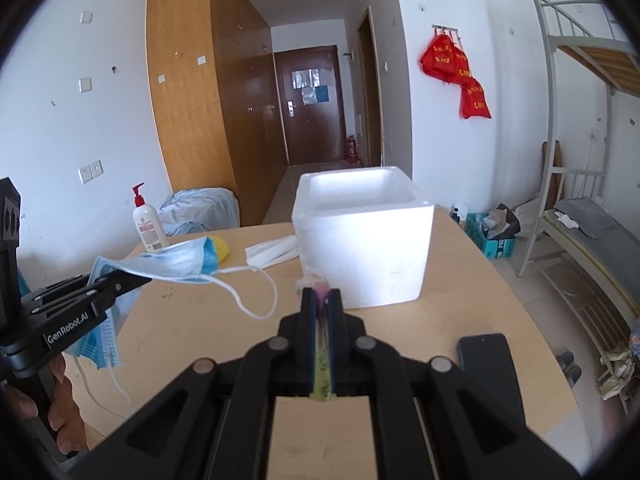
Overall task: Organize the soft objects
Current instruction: 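Carry the mask with the left gripper and tissue pack with the right toward the foam box, then open the right gripper over the foam box to drop the tissue pack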
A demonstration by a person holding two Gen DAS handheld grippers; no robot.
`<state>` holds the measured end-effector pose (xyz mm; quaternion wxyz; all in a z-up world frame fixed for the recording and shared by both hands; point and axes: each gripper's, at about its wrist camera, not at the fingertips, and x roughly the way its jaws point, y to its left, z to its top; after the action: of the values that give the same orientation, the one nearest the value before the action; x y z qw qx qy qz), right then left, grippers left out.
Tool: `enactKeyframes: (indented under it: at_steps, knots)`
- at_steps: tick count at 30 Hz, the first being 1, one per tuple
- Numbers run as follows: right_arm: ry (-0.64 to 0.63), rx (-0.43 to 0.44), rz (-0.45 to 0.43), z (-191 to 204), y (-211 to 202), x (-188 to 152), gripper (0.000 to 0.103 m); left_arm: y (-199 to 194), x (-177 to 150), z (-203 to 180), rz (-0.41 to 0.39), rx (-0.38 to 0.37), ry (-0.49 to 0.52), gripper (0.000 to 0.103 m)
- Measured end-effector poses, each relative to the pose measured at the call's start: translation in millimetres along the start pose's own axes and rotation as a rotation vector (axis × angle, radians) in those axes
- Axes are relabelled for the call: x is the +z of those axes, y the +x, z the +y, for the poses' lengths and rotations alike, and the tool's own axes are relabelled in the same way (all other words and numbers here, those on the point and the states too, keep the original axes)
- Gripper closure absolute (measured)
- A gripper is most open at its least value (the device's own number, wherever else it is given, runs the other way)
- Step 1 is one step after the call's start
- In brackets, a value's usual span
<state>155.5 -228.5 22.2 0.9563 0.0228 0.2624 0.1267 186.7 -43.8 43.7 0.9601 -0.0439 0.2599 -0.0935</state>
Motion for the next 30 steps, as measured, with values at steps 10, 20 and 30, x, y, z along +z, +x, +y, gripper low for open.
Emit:
enactKeyframes:
  at_steps: [10,20,30]
  knots:
    - [0.0,-0.007,-0.02,-8.0,10.6,24.0,0.096,17.9,26.2,-5.8,-0.01,-0.009,-0.003,0.096]
    - [-0.027,-0.03,-0.049,-12.3,25.0,59.4,0.096,44.1,63.7,-16.2,-0.021,-0.034,-0.004,0.096]
    - [-0.03,-0.039,-0.051,-22.8,52.1,83.0,0.096,68.7,87.6,-15.7,-0.037,-0.029,0.0,0.096]
